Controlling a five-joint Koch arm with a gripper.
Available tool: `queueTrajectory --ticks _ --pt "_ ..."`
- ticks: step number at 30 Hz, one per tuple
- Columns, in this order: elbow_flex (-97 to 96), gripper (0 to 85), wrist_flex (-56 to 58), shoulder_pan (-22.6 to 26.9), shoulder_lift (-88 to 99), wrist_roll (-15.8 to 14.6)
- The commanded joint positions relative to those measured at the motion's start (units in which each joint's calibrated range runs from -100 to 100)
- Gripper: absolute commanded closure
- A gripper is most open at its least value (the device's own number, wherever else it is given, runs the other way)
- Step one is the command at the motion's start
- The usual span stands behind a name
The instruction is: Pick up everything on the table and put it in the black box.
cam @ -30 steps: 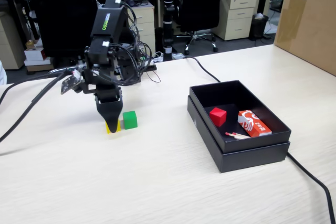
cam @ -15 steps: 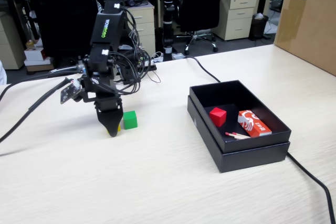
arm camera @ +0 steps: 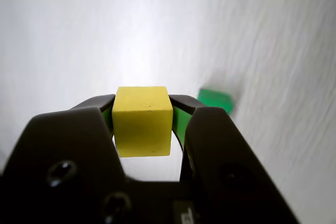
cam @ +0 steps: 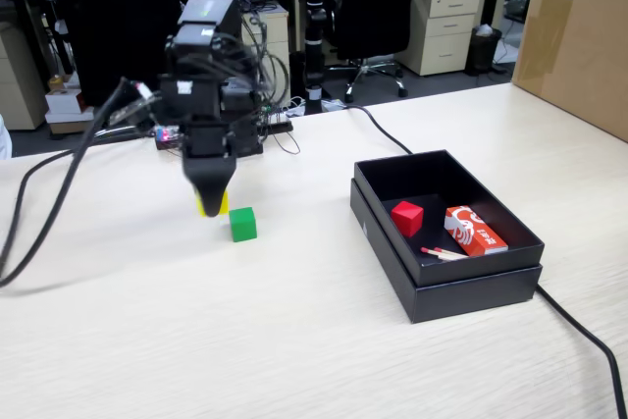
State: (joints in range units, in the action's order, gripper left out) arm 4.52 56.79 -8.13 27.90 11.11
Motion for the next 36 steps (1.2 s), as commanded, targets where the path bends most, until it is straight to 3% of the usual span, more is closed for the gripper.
queueTrajectory --ticks 1,7,8,15,23,36 --pt "8.36 84.6 2.60 4.40 7.62 -3.66" --pt "15.43 84.6 6.23 13.97 3.83 -9.72" --pt "22.05 84.6 8.65 18.61 -5.58 -12.70" --pt "36.01 84.6 9.69 23.54 -22.45 -14.90" --pt "41.08 84.6 10.72 25.25 -34.38 -16.21" --pt "40.90 84.3 12.36 23.74 -41.84 -16.85"
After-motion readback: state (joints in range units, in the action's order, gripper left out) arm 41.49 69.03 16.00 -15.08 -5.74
